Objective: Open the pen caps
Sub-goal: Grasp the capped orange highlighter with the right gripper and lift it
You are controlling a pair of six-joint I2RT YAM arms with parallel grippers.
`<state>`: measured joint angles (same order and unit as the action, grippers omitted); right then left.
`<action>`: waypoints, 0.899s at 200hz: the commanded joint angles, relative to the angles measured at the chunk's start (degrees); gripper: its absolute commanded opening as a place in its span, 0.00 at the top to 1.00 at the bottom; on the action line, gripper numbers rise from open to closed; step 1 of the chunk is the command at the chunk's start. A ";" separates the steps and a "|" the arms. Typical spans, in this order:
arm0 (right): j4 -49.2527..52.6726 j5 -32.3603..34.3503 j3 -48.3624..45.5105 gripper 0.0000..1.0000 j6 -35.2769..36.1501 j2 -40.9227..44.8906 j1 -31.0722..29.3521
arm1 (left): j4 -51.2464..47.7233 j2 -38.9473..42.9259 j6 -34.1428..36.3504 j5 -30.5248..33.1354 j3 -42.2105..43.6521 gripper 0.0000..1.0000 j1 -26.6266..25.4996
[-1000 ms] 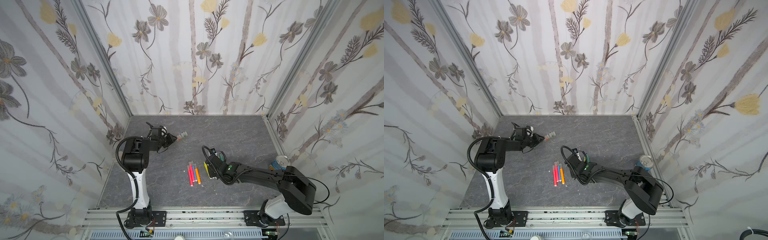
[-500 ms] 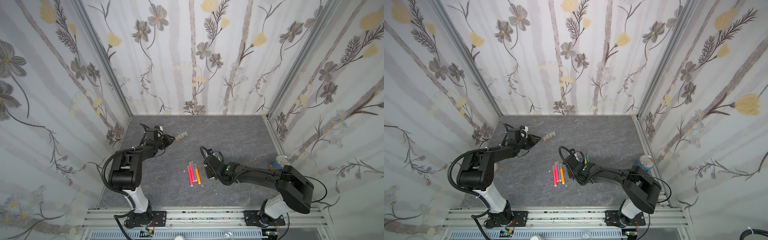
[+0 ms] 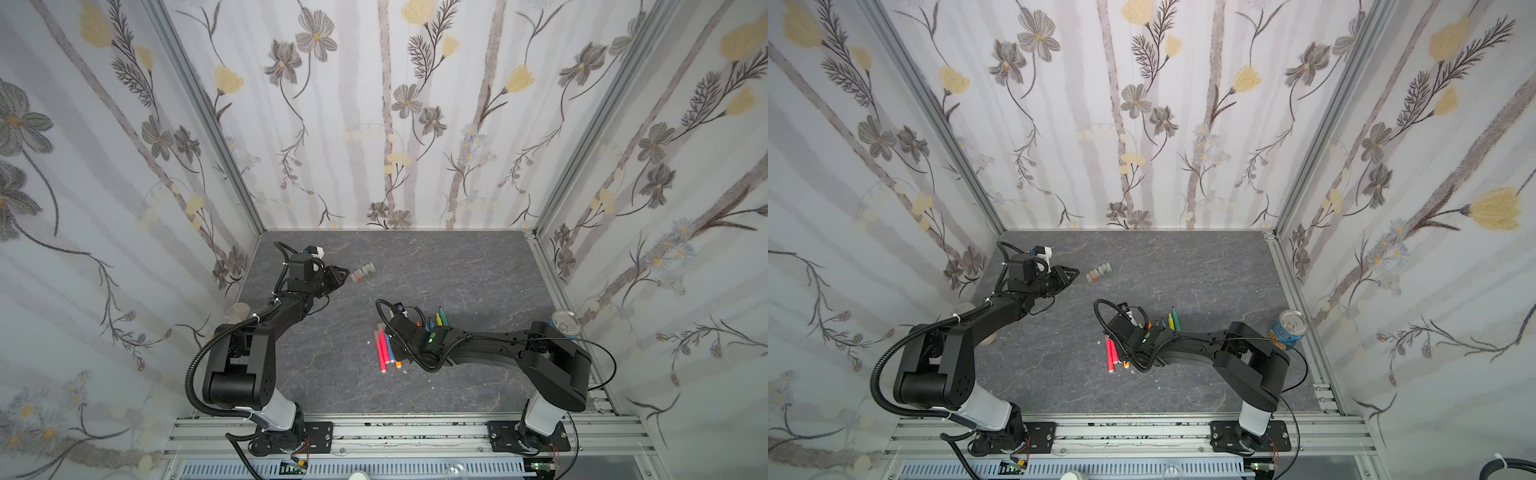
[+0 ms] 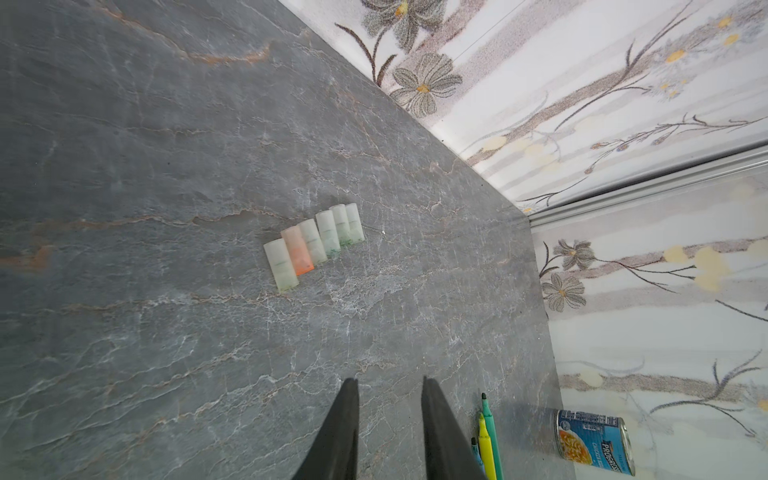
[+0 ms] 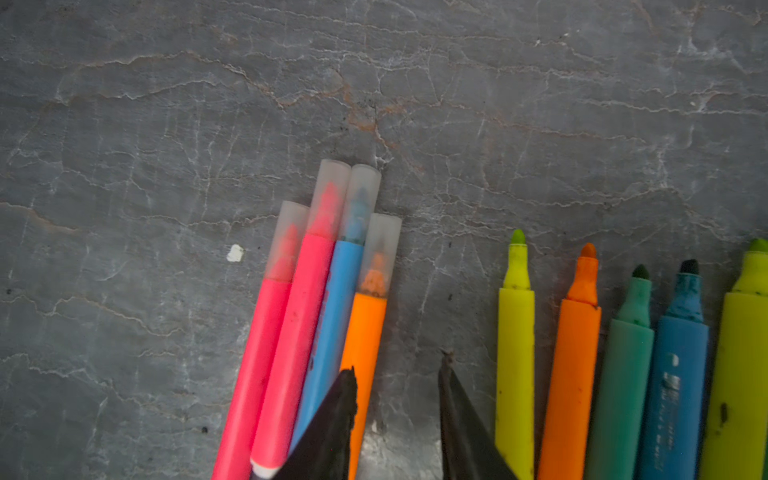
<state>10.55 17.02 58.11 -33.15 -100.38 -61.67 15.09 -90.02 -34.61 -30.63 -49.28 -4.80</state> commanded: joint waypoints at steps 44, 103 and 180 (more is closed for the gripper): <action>0.70 -0.35 1.52 0.65 -1.48 -2.78 -0.53 | 0.86 0.20 1.28 0.13 1.02 0.74 -0.05; 0.43 -1.11 1.39 0.66 -1.83 -4.21 -1.00 | 1.16 -0.50 1.64 -0.22 1.53 0.74 -0.04; -0.21 -1.90 -1.13 0.71 -2.89 -5.00 -1.78 | 0.80 -0.10 1.62 -0.47 1.38 0.74 -0.08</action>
<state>9.58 16.12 57.95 -34.68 -105.21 -63.29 15.03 -90.37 -33.80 -30.70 -47.86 -4.82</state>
